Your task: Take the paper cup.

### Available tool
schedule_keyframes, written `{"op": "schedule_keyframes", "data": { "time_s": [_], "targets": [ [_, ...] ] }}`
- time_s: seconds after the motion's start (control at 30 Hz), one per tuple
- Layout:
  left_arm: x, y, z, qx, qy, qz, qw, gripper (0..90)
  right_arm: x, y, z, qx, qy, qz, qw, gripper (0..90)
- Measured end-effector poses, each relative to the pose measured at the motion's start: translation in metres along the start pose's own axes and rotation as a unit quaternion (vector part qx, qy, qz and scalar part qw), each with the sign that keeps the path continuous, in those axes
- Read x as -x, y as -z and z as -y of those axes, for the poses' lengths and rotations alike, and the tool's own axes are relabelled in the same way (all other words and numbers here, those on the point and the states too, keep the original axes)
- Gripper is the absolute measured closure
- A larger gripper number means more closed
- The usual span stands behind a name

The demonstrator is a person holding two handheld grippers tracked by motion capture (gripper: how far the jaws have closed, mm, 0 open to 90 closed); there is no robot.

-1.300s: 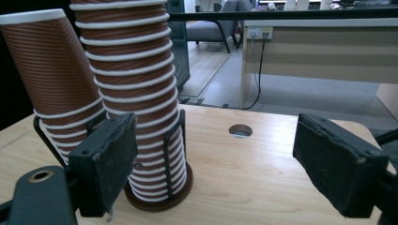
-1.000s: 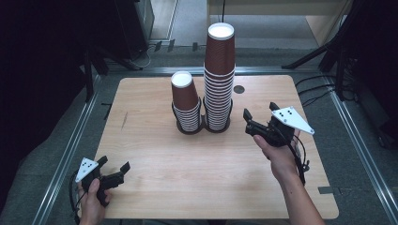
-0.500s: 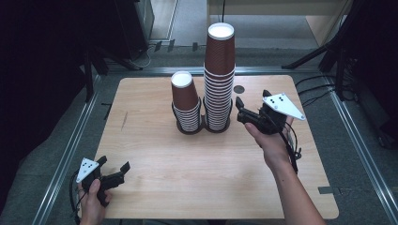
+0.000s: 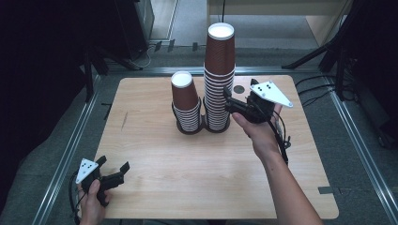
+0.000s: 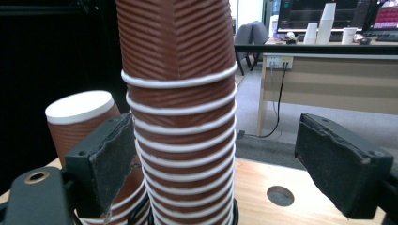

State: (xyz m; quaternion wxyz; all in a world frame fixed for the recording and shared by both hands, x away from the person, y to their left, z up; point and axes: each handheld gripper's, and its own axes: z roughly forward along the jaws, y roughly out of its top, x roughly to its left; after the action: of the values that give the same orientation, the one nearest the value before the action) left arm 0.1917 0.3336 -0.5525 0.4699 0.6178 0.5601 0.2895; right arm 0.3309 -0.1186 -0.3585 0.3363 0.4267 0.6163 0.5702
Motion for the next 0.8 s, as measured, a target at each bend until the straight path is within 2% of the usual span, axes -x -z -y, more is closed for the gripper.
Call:
{"op": "schedule_keyframes", "data": {
  "time_s": [0.17,0.23,0.33,0.43,0.5,0.6,0.8],
  "targets": [
    [0.000,0.001,0.000,0.002,0.001,-0.002,1.0000,0.0,-0.004,-0.005,-0.004,0.001,0.001,-0.004,1.0000,13.0],
    [0.001,0.001,-0.001,0.001,-0.002,-0.009,1.0000,0.0,-0.006,-0.007,-0.007,0.002,0.001,-0.006,1.0000,13.0],
    [0.001,0.003,-0.001,0.006,-0.002,-0.004,1.0000,0.0,-0.010,-0.011,-0.011,0.005,0.001,-0.008,1.0000,13.0],
    [0.000,0.004,-0.002,0.010,0.003,-0.009,0.9999,0.0,-0.014,-0.014,-0.014,0.006,0.005,-0.008,0.9999,13.0],
    [-0.001,0.004,-0.003,0.011,0.009,-0.023,0.9996,0.0,-0.015,-0.017,-0.017,0.003,0.004,-0.006,1.0000,13.0],
    [0.001,0.004,-0.003,0.009,0.007,-0.033,0.9994,0.0,-0.017,-0.020,-0.020,0.004,0.003,-0.005,1.0000,13.0],
    [0.006,0.002,-0.007,0.008,0.018,-0.032,0.9993,0.0,-0.018,-0.026,-0.027,0.008,0.002,0.000,1.0000,13.0]
  ]
}}
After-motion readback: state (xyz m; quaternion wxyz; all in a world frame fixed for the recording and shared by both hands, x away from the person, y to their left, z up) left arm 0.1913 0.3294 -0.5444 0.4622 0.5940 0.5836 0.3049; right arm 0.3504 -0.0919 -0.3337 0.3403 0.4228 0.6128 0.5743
